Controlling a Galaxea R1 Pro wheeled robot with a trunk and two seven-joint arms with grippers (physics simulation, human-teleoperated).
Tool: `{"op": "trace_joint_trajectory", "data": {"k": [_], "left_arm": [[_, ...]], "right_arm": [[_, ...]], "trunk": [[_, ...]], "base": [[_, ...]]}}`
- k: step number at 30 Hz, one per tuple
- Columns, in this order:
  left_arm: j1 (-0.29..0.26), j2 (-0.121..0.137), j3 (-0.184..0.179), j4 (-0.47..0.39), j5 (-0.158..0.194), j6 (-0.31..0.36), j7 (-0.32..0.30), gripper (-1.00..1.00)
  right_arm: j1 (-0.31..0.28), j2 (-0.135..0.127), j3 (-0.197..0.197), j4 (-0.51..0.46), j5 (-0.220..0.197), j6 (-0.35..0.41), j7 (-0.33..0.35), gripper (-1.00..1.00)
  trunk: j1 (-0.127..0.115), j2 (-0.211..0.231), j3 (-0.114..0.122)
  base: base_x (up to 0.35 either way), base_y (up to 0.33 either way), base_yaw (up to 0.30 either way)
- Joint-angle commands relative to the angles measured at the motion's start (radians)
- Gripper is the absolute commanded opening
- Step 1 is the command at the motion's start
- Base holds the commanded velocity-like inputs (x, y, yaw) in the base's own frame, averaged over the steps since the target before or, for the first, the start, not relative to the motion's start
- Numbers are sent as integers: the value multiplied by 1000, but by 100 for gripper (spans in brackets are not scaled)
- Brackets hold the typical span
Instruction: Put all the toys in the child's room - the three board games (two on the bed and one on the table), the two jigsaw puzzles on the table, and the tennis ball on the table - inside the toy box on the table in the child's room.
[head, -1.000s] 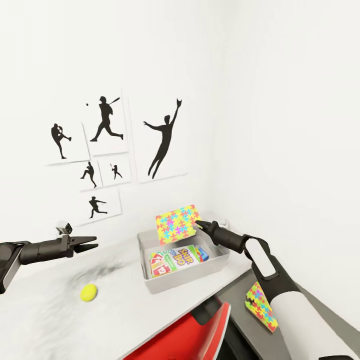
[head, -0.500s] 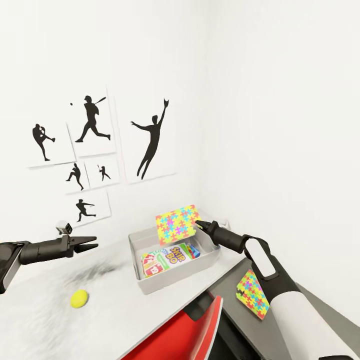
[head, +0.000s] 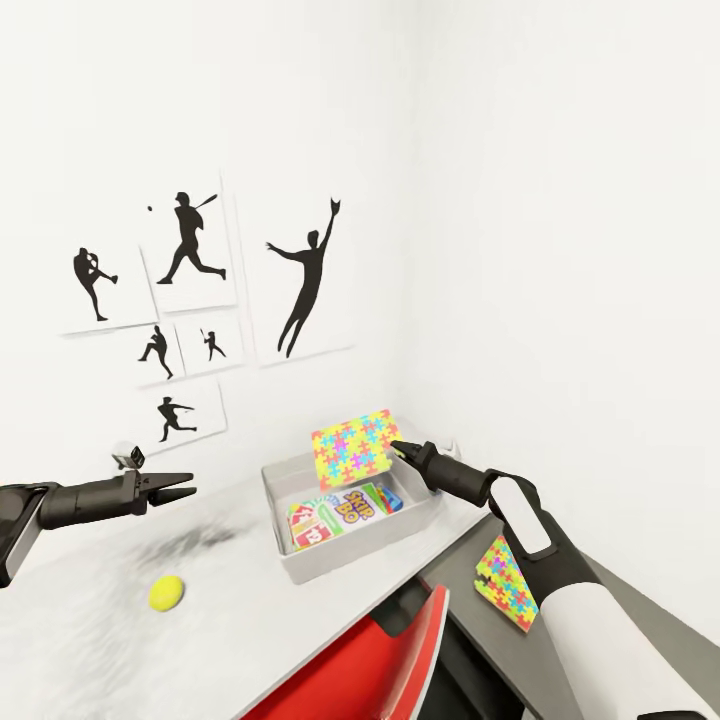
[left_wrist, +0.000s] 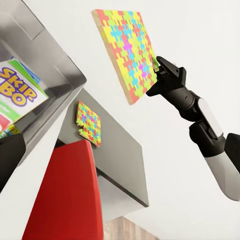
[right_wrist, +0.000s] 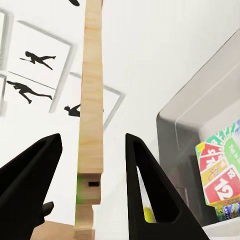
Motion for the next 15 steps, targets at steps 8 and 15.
{"op": "trace_joint_trajectory", "data": {"k": [8,15], "left_arm": [[0,0,0,2,0,11,-4,100],[0,0,0,2,0,11,-4,100]], "right_arm": [[0,1,1,1,4,1,4,-100],[0,0,12,9,7,-49,5,-100]], "trunk": [[0,-1,0],[0,-1,0]], "base": [[55,34,0],[5,3,0]]}}
